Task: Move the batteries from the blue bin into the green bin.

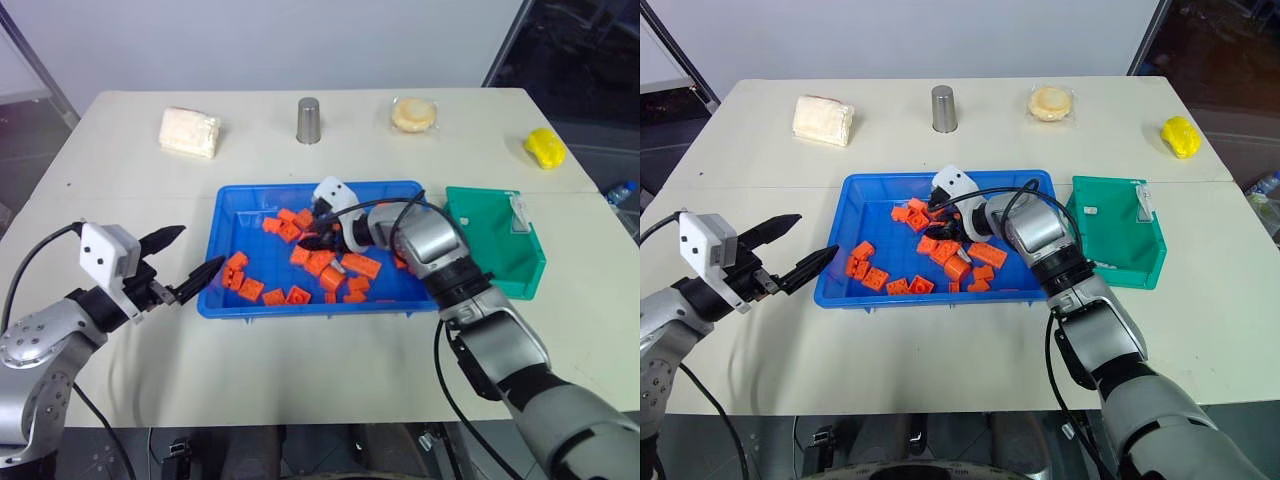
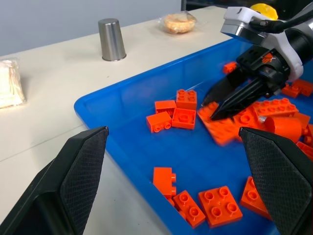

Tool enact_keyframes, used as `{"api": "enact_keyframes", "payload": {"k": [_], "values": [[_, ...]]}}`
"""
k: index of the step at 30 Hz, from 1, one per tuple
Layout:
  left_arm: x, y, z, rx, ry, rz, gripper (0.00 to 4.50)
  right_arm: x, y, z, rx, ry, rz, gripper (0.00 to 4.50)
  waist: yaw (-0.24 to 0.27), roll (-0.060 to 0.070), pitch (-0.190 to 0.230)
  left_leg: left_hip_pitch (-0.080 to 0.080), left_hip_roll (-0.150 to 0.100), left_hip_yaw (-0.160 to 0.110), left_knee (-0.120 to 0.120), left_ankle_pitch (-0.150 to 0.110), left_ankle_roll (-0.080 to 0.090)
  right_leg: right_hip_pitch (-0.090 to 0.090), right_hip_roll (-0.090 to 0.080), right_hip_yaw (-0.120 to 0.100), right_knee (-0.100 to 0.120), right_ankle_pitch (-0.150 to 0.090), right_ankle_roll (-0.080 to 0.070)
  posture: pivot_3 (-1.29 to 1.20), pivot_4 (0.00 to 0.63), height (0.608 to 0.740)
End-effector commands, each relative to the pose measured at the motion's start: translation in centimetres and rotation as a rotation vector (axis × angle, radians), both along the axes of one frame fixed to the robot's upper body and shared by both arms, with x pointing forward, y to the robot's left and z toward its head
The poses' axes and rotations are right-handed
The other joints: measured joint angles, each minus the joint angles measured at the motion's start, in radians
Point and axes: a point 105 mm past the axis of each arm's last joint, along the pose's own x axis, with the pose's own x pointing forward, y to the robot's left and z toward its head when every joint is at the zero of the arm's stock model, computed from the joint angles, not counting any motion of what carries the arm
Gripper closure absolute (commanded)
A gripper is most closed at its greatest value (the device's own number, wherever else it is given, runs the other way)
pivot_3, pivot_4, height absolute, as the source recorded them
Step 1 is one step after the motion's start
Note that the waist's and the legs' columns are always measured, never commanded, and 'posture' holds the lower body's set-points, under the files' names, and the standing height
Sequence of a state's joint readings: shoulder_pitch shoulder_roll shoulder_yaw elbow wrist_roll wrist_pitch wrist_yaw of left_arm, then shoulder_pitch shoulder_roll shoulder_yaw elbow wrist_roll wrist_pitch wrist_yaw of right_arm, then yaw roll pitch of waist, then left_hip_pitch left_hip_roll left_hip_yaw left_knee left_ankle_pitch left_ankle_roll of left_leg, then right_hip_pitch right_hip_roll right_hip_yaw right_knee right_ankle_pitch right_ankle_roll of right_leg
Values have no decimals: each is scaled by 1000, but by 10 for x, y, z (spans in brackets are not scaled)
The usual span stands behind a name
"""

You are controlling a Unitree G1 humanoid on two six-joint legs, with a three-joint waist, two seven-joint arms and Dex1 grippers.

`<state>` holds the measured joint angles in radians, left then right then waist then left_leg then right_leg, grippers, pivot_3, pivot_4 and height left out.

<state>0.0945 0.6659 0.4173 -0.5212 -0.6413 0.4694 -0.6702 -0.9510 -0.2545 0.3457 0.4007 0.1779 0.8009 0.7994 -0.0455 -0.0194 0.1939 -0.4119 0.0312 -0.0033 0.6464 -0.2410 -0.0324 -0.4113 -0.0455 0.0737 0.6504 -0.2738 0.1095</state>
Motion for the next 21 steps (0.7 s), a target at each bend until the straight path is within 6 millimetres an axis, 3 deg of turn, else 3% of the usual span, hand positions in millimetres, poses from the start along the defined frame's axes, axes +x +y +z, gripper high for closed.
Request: {"api": "enact_keyframes", "payload": {"k": [1, 5, 11, 15, 21], "values": [[-1, 0, 9, 7, -50, 4, 0, -1, 7, 13, 28, -37, 22, 2359, 0, 0, 0, 0, 0, 0, 0, 0, 0, 0, 0, 0, 0, 0, 0, 0, 150, 740], [1, 0, 8, 8, -51, 7, 0, -3, 16, 27, 72, -46, 32, 2359, 0, 0, 0, 0, 0, 0, 0, 0, 0, 0, 0, 0, 0, 0, 0, 0, 150, 740], [2, 0, 8, 12, -54, 12, 0, -22, 28, 42, 123, -24, 98, 2359, 0, 0, 0, 0, 0, 0, -1, 0, 0, 0, 0, 0, 0, 0, 0, 0, 150, 740], [3, 1, 9, 14, -56, 15, 0, -23, 13, 40, 45, -91, 109, 2359, 3, 0, 0, 0, 0, -1, -1, 0, 0, 0, 0, -1, 0, 0, 0, 0, 150, 740], [3, 2, 7, 14, -50, 14, 0, -42, -21, 22, -174, -175, 273, 2359, 1, 0, 0, 0, -1, 0, -1, 0, 0, 1, -1, -1, -2, 0, 0, 0, 150, 740]]}}
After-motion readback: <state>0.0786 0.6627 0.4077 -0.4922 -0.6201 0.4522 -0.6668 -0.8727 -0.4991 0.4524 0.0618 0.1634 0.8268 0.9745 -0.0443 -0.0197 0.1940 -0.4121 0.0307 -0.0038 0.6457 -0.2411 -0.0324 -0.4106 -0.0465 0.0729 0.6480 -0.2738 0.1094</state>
